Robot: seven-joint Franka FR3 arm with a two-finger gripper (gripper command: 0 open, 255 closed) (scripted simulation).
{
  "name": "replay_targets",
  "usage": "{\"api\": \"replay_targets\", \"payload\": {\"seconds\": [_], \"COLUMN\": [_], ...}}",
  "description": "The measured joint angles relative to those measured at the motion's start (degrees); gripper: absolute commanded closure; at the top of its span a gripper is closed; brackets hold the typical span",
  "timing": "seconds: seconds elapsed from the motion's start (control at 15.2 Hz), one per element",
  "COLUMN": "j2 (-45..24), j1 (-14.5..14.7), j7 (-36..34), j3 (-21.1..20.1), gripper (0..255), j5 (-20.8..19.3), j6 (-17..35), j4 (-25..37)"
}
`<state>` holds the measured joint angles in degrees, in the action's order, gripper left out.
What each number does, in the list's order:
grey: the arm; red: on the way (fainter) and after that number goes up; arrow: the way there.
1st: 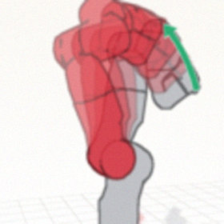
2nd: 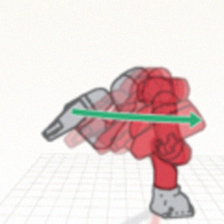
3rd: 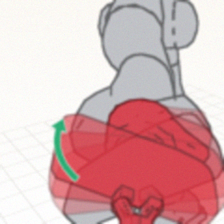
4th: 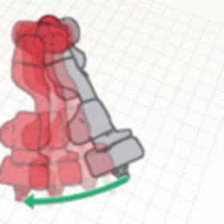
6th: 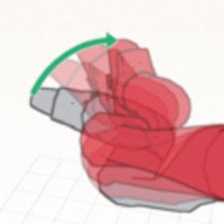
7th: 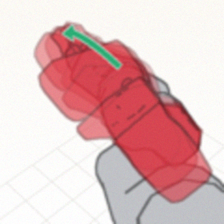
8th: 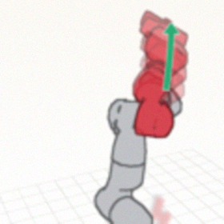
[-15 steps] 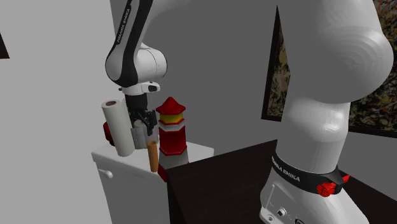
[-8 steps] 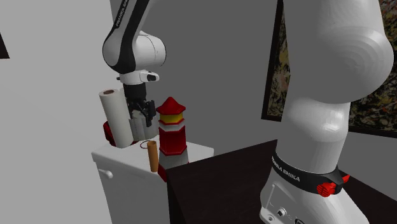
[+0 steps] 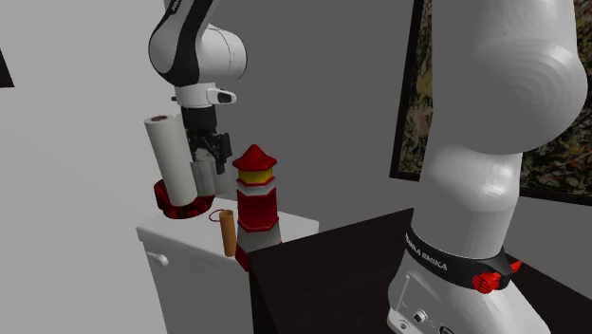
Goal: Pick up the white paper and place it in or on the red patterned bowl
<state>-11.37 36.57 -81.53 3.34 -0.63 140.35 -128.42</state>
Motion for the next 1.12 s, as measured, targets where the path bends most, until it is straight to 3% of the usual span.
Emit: {"api": "replay_targets", "payload": {"seconds": [0.4, 0.66, 1.12], "j2": [0.69, -5.80, -20.49], "j1": [-0.25, -1.17, -3.14], "j7": [0.52, 2.04, 4.26], "j3": [0.17, 0.44, 0.56], "gripper": [255, 255, 255], "j5": [0.06, 0.73, 1.84], "j6": [-4.62, -8.93, -18.86], "j4": [3.94, 14.74, 39.34]}}
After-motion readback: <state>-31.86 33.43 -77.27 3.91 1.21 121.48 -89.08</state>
